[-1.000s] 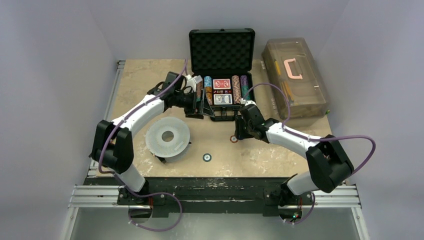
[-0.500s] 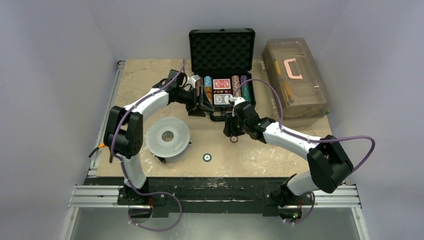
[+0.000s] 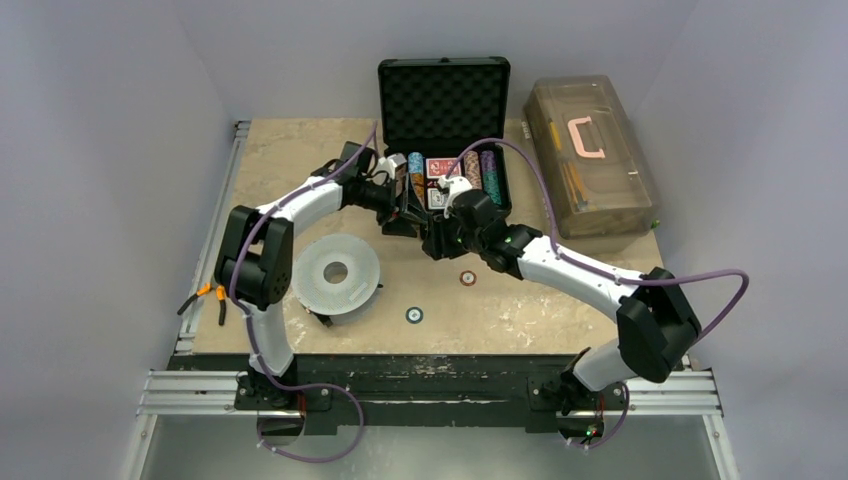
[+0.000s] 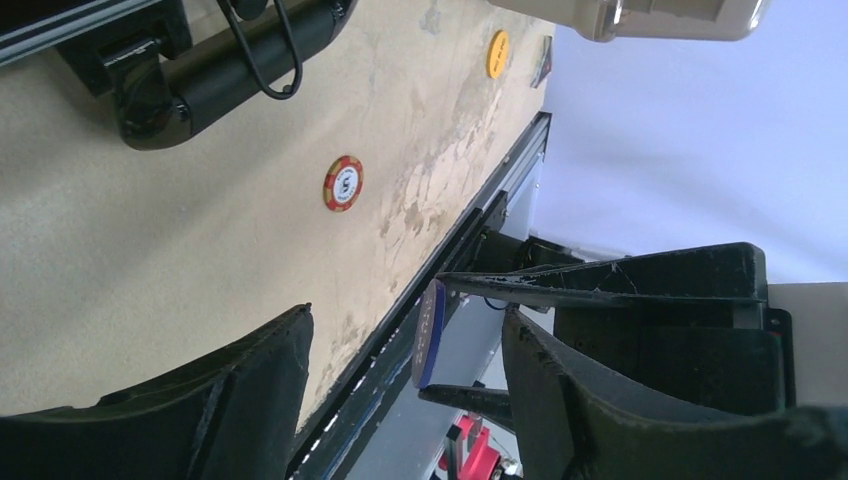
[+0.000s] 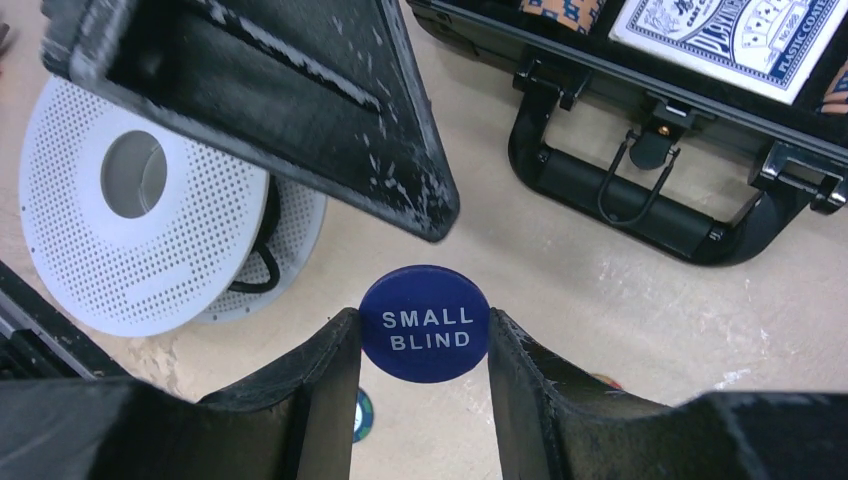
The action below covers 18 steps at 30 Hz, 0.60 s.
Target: Pack up texas hold em set
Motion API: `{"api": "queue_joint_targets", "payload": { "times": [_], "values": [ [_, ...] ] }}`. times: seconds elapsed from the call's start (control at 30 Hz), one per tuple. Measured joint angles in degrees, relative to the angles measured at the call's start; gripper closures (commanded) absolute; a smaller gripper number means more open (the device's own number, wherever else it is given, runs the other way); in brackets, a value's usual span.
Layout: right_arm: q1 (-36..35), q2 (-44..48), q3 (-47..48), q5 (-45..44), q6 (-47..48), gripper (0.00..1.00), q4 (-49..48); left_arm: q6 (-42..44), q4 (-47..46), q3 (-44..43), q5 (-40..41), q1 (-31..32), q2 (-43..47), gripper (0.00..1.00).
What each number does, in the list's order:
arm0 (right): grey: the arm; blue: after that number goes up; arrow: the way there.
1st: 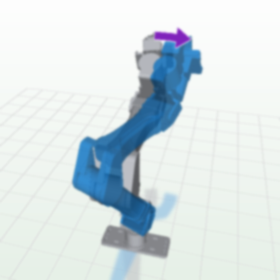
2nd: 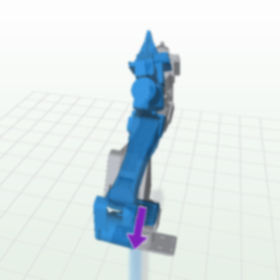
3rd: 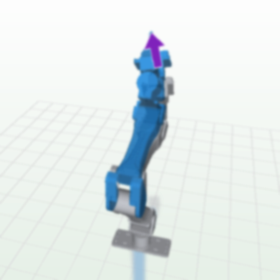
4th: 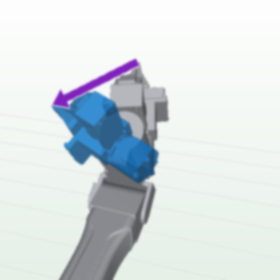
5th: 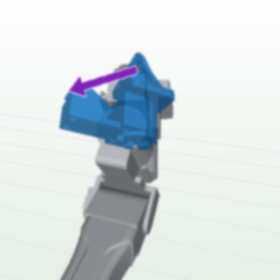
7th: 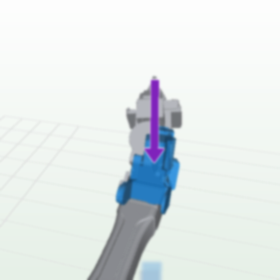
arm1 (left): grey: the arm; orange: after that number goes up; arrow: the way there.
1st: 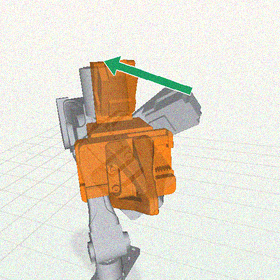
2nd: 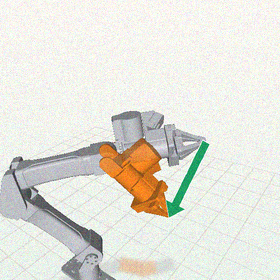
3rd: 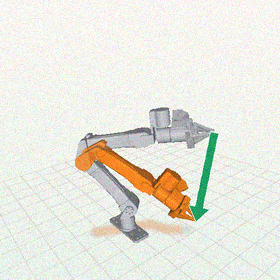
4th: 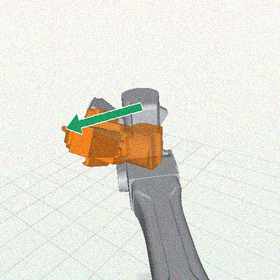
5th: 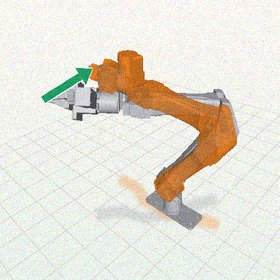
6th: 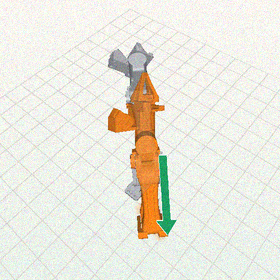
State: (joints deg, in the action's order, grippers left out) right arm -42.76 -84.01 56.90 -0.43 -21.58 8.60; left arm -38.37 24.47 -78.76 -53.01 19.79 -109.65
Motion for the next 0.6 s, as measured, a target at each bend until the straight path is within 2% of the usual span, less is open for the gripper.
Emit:
{"api": "queue_joint_targets", "payload": {
  "times": [0.4,0.53,0.6],
  "values": [
    [-0.37,-1.11,3.06,-0.07,0.46,0.62,0.02,1.11,-0.22,0.00,-4.26,2.40,-0.98,0.50],
    [-0.37,-1.11,3.23,-0.11,0.74,0.62,0.07,2.03,-0.15,0.00,-5.57,2.82,-1.05,0.61],
    [-0.37,-1.14,3.30,-0.15,0.90,0.62,0.11,2.27,-0.02,-0.02,-5.97,2.91,-1.05,0.71]
  ]
}}
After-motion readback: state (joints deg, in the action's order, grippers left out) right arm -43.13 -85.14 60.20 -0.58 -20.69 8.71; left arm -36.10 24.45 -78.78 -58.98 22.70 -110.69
